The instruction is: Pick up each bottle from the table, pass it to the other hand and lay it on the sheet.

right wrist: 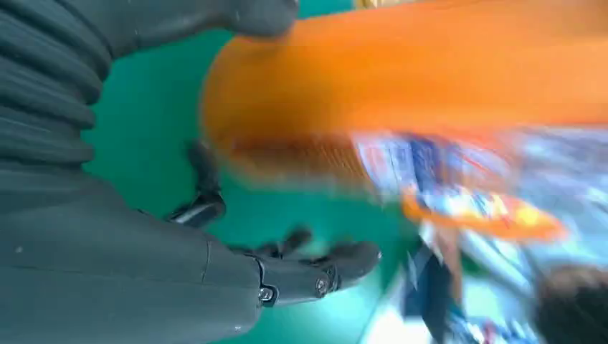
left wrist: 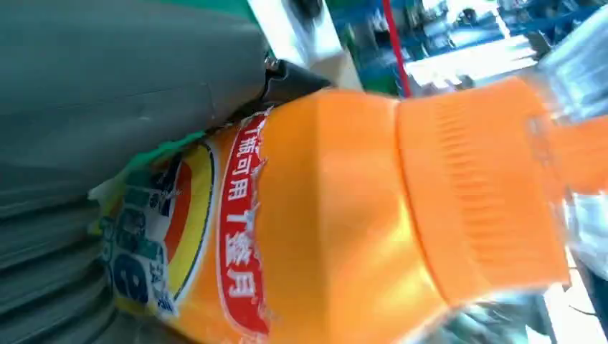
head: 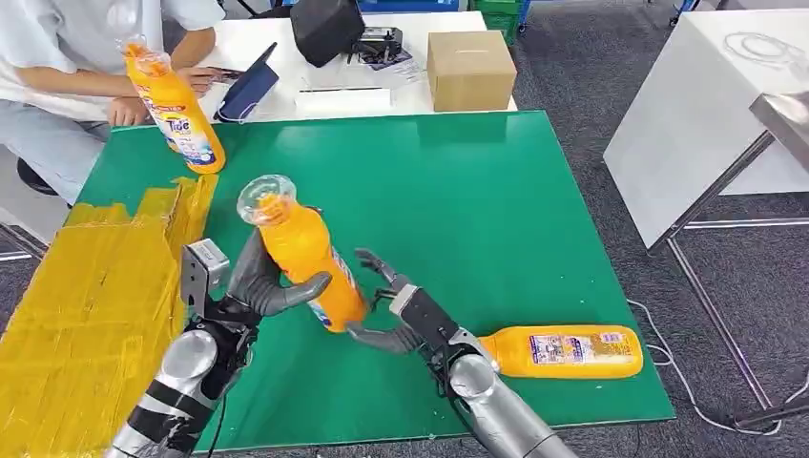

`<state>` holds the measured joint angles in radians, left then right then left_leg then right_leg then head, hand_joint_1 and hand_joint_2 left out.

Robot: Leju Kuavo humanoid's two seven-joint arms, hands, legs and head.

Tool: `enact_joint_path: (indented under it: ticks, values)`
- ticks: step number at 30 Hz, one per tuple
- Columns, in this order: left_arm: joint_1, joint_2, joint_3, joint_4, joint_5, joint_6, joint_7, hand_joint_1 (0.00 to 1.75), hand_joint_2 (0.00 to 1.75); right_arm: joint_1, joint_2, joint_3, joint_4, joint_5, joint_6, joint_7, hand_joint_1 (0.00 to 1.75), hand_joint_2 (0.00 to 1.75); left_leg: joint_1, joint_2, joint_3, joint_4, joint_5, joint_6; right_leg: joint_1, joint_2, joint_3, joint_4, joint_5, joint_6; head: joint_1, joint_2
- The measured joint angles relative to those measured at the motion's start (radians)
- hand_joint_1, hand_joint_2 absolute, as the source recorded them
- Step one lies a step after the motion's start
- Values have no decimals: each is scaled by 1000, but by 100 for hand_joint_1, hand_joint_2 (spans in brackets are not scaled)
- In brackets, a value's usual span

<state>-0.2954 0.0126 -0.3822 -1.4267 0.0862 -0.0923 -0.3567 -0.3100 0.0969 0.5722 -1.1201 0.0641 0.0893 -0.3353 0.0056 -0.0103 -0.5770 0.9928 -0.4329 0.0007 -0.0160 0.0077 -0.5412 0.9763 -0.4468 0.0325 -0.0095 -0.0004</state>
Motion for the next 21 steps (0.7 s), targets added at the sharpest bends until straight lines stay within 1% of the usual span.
enact_joint_path:
  ticks: [4, 6, 12, 16, 21]
  values:
    - [10, 13, 6, -2, -15, 10, -2, 175, 175, 6, -11, -14, -49, 7, -8, 0, 0, 175, 0, 0, 0, 0, 0, 0, 0, 0, 0, 0, 0, 0, 0, 0]
    - [12, 16, 7, -2, -83, 51, -4, 175, 175, 13, -14, -19, -68, 26, -24, -8, 0, 175, 0, 0, 0, 0, 0, 0, 0, 0, 0, 0, 0, 0, -1, 0]
    - [25, 46, 24, -24, -416, 264, 12, 175, 175, 70, -36, -64, -198, 70, -72, -26, 0, 175, 0, 0, 0, 0, 0, 0, 0, 0, 0, 0, 0, 0, 0, 0]
    - [27, 84, 46, -25, -653, 350, 58, 175, 175, 108, -54, -84, -287, 109, -84, -27, 0, 175, 0, 0, 0, 0, 0, 0, 0, 0, 0, 0, 0, 0, 0, 0]
    - [28, 152, 77, 6, -964, 470, 116, 175, 175, 152, -75, -116, -372, 128, -103, -38, 0, 175, 0, 1, 0, 0, 0, 0, 0, 0, 0, 0, 0, 0, 0, 0]
